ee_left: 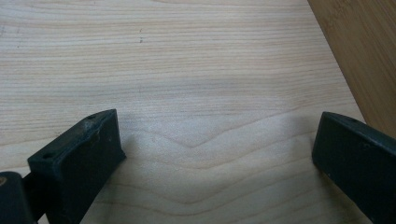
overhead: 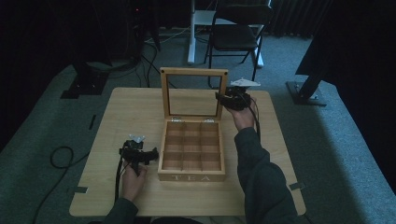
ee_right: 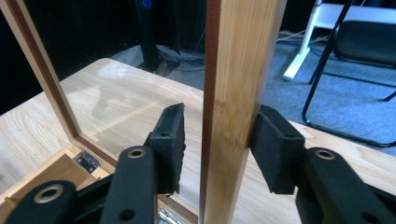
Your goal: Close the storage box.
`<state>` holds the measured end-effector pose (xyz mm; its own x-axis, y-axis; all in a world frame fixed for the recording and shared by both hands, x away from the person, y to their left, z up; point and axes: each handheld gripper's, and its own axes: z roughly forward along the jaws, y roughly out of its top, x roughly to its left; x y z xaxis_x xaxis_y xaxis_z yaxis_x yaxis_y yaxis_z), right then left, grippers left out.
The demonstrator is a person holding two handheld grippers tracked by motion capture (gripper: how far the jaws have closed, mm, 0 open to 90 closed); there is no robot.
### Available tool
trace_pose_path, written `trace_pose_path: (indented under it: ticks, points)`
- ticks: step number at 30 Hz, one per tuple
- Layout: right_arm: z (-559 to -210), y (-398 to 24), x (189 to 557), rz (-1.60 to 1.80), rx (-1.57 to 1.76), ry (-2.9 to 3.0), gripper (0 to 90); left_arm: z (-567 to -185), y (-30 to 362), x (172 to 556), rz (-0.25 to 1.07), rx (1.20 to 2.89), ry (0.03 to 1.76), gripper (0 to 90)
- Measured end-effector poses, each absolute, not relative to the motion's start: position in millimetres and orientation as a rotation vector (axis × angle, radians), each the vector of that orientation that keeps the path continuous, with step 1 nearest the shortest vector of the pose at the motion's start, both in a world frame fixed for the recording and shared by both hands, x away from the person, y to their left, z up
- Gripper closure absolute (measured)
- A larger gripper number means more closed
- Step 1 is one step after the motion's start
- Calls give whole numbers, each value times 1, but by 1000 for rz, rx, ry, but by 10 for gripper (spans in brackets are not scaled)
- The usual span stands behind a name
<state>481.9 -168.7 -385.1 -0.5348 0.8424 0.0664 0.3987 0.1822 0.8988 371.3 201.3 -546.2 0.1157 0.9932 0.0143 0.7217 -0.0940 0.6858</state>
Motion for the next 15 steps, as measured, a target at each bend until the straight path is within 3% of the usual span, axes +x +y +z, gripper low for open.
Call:
trace_pose_path:
  ticks: [4,15]
  points:
    - [-385,-171,472,1301,1122,2007,638,-546,201,371,673,1876,1659,16]
    - [-385,-172,453,1300,1065,2012,619,-546,201,371,673,1878,1659,16]
